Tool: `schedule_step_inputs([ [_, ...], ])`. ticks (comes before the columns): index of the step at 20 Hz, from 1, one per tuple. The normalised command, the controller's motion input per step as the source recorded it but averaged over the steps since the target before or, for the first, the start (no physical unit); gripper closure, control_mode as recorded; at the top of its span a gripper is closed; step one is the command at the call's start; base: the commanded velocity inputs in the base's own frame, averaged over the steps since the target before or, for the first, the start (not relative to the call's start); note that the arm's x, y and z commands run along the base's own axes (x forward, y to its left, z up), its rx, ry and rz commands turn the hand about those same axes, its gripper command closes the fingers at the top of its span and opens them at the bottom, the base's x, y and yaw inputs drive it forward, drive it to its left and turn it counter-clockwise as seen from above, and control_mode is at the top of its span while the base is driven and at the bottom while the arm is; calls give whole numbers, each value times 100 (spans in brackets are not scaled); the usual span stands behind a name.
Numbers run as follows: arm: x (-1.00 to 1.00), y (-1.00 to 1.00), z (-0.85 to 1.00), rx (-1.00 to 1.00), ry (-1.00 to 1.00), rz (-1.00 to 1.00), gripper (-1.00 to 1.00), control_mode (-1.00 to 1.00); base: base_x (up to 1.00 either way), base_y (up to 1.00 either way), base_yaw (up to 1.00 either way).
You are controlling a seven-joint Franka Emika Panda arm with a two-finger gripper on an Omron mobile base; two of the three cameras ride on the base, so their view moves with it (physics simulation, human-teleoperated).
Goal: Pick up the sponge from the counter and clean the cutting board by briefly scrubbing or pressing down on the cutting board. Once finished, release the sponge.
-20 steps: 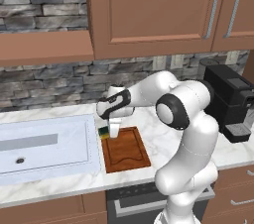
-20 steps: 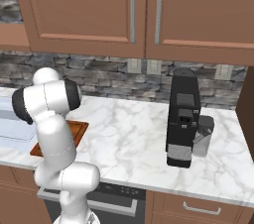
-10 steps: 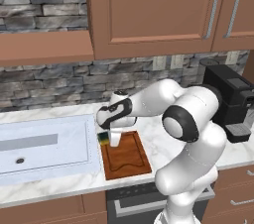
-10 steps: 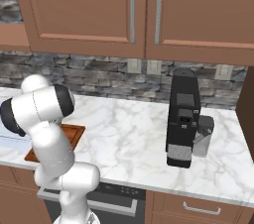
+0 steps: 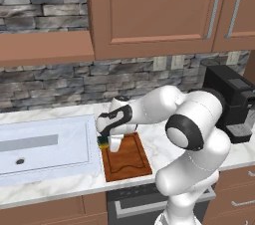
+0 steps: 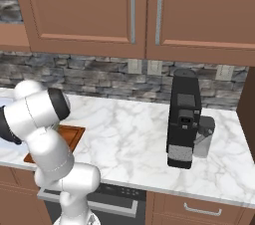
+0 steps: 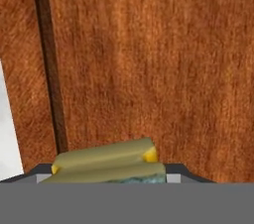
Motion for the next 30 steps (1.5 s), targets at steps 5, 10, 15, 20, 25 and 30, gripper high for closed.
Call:
schedule_step_inputs([
  [5,-61,0,-42,0,0,0,100,-100,0,0,0],
  [10,-87,0,-46,0,0,0,100,-100,0,0,0],
  [15,-94,0,-44,0,0,0,100,-100,0,0,0],
  [20,-96,0,-50,0,0,0,100,-100,0,0,0],
  [25,-95,0,-58,4,0,0,100,-100,0,0,0],
  [30,-92,-4,-53,9,1,0,100,-100,0,0,0],
])
